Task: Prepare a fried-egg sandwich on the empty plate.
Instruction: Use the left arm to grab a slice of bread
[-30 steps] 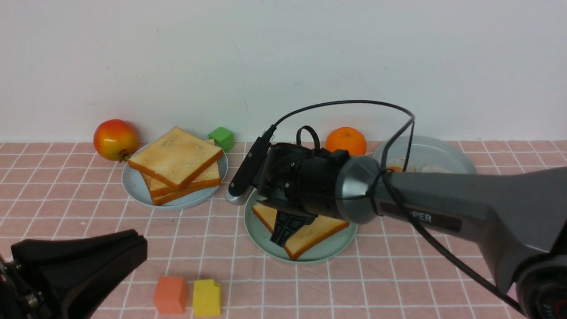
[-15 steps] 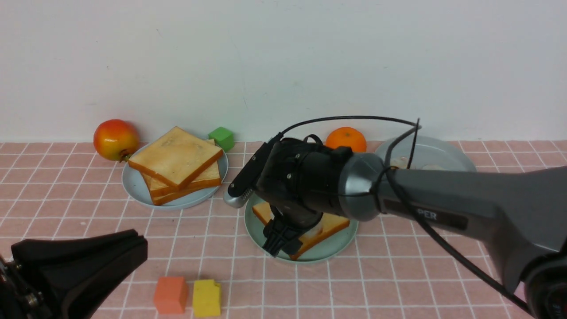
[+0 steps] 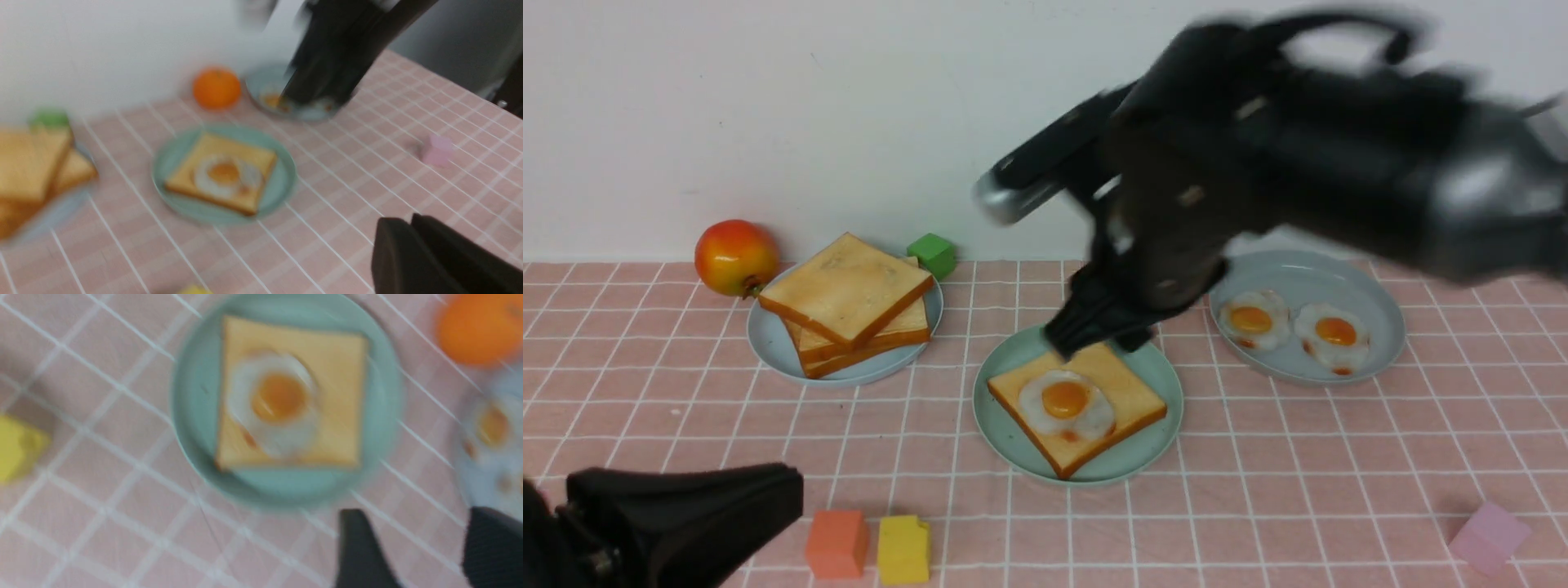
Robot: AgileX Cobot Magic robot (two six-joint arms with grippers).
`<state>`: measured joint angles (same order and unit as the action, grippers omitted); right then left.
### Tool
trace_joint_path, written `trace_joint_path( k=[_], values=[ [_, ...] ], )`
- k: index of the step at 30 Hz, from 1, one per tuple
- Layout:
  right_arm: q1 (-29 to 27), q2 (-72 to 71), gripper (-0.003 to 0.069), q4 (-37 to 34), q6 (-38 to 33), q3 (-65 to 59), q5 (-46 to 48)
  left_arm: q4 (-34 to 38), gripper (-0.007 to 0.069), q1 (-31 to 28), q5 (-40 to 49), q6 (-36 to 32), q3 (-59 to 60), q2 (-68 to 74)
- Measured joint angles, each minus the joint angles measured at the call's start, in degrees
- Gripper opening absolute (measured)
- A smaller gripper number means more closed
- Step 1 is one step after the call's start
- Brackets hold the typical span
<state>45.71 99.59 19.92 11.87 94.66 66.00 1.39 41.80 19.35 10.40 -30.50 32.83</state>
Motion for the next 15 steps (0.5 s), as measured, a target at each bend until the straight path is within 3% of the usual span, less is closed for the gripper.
trace_joint_path(
  k=[7,11,14,15],
  values=[
    [0.0,-18.7,0.0036,-4.5,0.2,-13.4,4.4,-7.5,-0.0013,0.0,22.0,2.8,-20.1,19.1],
    [0.0,-29.9,-0.0011,-7.8,1.7,-21.4,4.4,-10.5,-0.0013,-0.6,30.6,-0.7,-26.9,31.1],
    [0.0,-38.4,-0.0011,-10.5,2.0,-25.9,3.6,-7.8,-0.0013,-4.7,32.5,-4.5,-31.3,38.8],
    [0.0,-42.7,-0.0011,-11.7,2.1,-27.8,2.8,-5.1,-0.0013,-8.4,32.5,-6.4,-33.6,41.6]
  ],
)
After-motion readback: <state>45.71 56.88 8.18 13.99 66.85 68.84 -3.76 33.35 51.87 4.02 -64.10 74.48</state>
